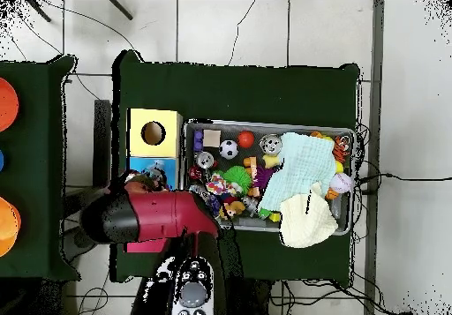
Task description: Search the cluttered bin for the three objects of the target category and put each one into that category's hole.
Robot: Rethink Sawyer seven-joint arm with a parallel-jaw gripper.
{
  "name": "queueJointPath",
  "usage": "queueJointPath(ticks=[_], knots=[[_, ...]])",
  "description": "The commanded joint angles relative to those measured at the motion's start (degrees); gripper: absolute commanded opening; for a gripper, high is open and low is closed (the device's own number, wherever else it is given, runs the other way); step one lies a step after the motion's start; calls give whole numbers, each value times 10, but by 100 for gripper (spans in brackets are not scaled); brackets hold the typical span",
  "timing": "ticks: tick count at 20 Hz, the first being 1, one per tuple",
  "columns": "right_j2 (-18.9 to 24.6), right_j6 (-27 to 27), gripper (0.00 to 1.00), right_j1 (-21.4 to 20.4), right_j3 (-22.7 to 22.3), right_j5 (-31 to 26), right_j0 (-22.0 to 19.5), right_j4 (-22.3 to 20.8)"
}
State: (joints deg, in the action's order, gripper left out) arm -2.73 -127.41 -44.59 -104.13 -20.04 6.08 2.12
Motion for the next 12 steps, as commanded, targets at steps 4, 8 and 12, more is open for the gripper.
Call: queueJointPath(ticks=[4, 8, 12], knots=[[64, 29, 0, -41, -64, -22, -45, -49], [65, 23, 0, -53, -70, -28, -46, -54], [69, 22, 0, -56, -67, -36, -50, -59]])
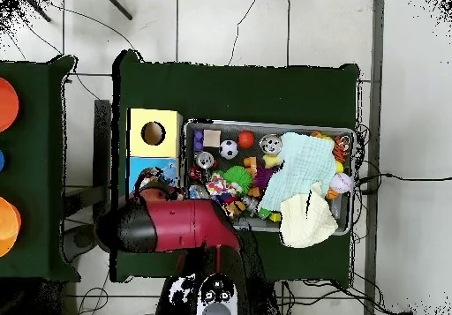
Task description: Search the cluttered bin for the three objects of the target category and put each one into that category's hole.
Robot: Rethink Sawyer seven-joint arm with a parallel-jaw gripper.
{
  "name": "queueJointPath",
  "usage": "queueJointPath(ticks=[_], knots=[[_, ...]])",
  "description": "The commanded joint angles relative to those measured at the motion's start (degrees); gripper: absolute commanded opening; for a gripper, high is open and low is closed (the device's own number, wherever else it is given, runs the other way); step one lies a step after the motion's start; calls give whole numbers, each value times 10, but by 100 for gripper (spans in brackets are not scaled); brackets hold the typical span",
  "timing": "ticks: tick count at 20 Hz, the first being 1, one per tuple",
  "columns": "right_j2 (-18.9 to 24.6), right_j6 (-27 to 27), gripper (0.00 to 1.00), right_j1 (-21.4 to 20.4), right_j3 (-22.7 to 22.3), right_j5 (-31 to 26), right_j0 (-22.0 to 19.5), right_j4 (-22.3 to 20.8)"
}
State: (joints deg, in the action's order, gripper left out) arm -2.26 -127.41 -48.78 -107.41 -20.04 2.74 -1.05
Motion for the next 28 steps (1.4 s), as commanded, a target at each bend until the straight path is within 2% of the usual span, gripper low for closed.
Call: queueJointPath(ticks=[1, 14, 28], knots=[[63, 18, 0, -14, -35, -35, -15, -29], [37, -21, 0, 11, -22, -28, 39, -34], [37, -18, 0, 29, -15, -19, 44, -30]])
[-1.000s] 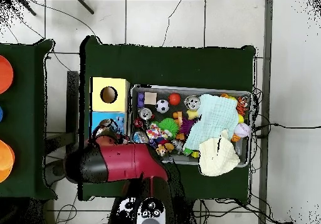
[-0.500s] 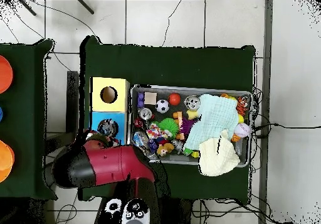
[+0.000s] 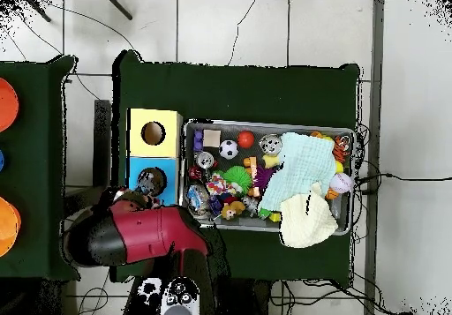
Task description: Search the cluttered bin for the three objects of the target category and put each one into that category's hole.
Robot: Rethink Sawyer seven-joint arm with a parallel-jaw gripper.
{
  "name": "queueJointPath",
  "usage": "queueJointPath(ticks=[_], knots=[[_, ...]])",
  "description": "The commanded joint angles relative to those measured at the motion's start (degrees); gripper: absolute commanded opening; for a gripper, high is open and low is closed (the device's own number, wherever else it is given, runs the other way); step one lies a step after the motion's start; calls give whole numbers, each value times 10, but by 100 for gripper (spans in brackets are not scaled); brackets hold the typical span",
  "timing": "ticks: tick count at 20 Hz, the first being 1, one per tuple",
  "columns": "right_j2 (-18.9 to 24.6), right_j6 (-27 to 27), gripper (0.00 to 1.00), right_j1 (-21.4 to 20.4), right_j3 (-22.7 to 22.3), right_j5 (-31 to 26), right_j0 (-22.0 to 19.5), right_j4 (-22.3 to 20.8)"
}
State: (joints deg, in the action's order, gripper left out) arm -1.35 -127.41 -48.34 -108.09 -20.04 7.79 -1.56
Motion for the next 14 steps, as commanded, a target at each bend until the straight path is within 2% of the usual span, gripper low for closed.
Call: queueJointPath(ticks=[1, 9, 14], knots=[[28, -19, 0, 27, -6, -18, -6, -25], [24, -23, 0, 37, 1, -14, 0, -24], [26, -19, 0, 54, -7, 14, -9, -34]])
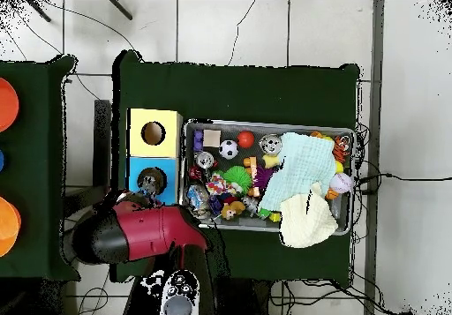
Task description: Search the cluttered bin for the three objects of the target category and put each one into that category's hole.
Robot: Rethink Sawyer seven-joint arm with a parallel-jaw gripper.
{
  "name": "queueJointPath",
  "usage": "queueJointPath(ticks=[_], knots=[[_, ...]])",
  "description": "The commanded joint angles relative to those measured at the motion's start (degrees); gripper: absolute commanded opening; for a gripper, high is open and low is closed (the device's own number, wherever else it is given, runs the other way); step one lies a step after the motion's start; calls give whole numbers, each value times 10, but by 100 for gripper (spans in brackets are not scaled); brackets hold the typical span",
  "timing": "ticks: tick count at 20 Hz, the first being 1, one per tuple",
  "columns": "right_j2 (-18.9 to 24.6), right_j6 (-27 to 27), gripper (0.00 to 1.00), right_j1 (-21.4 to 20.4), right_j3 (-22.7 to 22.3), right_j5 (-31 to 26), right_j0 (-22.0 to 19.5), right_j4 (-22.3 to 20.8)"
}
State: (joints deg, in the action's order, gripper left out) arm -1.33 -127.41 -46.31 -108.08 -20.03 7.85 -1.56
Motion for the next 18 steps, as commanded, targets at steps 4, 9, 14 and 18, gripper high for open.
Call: queueJointPath(ticks=[4, 9, 14, 18], knots=[[26, -18, 0, 44, -8, 30, -13, -38], [22, -21, 0, 43, -4, 28, -8, -36], [20, -22, 0, 43, -2, 25, -6, -36], [15, -26, 0, 49, 4, 26, 0, -35]])
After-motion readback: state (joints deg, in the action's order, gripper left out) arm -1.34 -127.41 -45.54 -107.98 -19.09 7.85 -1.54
